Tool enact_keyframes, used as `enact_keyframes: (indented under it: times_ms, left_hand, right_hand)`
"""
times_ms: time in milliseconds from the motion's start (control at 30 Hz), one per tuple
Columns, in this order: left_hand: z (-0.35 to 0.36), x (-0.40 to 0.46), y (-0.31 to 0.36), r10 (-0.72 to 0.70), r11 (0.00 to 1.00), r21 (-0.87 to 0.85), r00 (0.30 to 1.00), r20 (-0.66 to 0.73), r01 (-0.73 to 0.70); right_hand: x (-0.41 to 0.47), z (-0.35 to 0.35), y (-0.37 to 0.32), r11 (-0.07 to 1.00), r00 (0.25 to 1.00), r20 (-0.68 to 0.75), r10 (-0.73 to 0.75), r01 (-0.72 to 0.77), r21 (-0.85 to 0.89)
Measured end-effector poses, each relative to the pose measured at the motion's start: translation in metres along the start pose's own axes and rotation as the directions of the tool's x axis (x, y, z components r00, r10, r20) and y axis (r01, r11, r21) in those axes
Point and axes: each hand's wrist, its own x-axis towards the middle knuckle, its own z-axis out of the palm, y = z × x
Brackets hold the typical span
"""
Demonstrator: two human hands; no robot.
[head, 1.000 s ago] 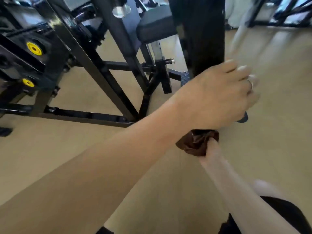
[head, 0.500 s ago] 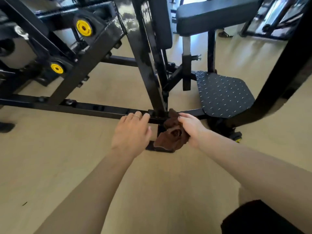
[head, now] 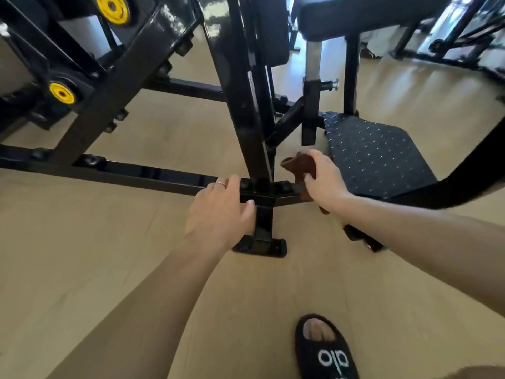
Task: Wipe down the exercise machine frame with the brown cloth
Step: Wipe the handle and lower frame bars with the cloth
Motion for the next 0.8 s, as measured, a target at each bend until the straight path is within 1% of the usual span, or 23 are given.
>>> enact_keyframes:
  times_ms: [100,200,233,333,400,500,567,633,700,800]
  left_hand:
    - [0.005,0.005,-0.002,-0.061,0.997,-0.047,0.998,-0.028,0.06]
    - [0.014,0.014,0.004,-0.061,0.997,-0.043,0.998,-0.03,0.06]
    - [0.015,0.017,0.006,-0.054,0.998,-0.034,0.998,-0.026,0.053]
    - [0.021,0.036,0.014,-0.079,0.997,-0.008,0.997,-0.025,0.079]
    - [0.022,0.049,0.018,-0.128,0.992,-0.02,0.992,-0.018,0.128]
    - [0.024,0.065,0.027,-0.275,0.949,-0.154,0.961,0.032,0.276]
    - [0.024,0.075,0.031,-0.372,0.881,-0.276,0.923,0.096,0.384]
    - [0.022,0.085,0.031,-0.432,0.814,-0.367,0.892,0.133,0.449]
    - [0.021,0.094,0.031,-0.463,0.78,-0.401,0.874,0.148,0.481]
    - [0.028,0.1,0.031,-0.434,0.82,-0.355,0.892,0.127,0.45]
  right_hand:
    - [0.007,0.035,0.024,1.0,0.999,0.037,-0.019,0.019,0.006]
    - [0.022,0.061,0.045,0.998,0.997,0.038,-0.061,0.061,0.001]
    - [0.026,0.069,0.052,0.996,0.996,0.047,-0.082,0.084,-0.036]
    - [0.036,0.087,0.076,0.957,0.981,0.139,-0.135,0.165,-0.237]
    - [0.035,0.093,0.085,0.941,0.984,0.146,-0.1,0.141,-0.308]
    - [0.033,0.095,0.088,0.918,0.989,0.13,-0.07,0.115,-0.38]
    - [0.035,0.093,0.088,0.902,0.984,0.162,-0.068,0.13,-0.412]
    - [0.038,0.092,0.086,0.896,0.978,0.199,-0.06,0.141,-0.421]
    - [0.042,0.092,0.085,0.898,0.976,0.21,-0.057,0.142,-0.416]
    - [0.049,0.092,0.087,0.899,0.976,0.184,-0.116,0.182,-0.399]
